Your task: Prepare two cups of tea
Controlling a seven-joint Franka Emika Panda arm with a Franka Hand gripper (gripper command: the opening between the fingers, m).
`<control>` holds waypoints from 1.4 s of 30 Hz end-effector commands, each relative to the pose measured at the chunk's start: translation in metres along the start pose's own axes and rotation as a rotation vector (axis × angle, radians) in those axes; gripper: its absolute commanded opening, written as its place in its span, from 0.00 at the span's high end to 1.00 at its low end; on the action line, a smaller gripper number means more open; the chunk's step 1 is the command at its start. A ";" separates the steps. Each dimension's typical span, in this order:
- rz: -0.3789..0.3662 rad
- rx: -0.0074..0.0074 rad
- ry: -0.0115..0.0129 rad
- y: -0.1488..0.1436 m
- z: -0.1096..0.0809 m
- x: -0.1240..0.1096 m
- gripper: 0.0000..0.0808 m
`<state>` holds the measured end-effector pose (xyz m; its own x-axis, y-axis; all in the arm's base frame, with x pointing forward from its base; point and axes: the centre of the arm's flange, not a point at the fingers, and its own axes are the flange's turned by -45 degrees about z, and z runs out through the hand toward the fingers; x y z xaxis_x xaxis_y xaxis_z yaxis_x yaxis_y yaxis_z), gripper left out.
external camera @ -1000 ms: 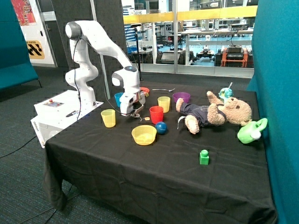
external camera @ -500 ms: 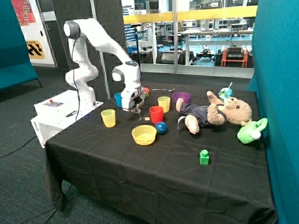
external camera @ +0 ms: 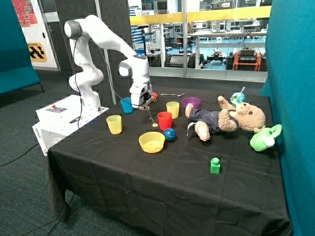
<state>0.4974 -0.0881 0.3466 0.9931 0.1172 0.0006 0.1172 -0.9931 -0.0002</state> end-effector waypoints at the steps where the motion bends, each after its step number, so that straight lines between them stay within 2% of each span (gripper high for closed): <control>1: -0.079 -0.0002 -0.0007 -0.005 -0.038 -0.007 1.00; 5: -0.098 -0.0002 -0.0007 0.001 -0.049 -0.019 1.00; 10: -0.104 -0.0002 -0.0007 0.009 -0.056 -0.030 1.00; 18: -0.072 -0.0002 -0.0007 0.037 -0.068 -0.049 1.00; 21: -0.039 -0.0002 -0.0006 0.056 -0.073 -0.053 1.00; 22: 0.001 -0.0002 -0.0006 0.064 -0.074 -0.056 1.00; 24: 0.027 -0.0002 -0.0006 0.076 -0.077 -0.060 1.00; 33: 0.067 -0.0003 -0.0006 0.112 -0.079 -0.072 1.00; 40: 0.088 -0.0003 -0.0006 0.127 -0.075 -0.087 1.00; 41: 0.136 -0.0003 -0.0006 0.129 -0.071 -0.090 1.00; 42: 0.094 -0.0003 -0.0006 0.132 -0.072 -0.093 1.00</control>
<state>0.4346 -0.2011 0.4221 0.9984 0.0570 0.0030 0.0570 -0.9984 0.0007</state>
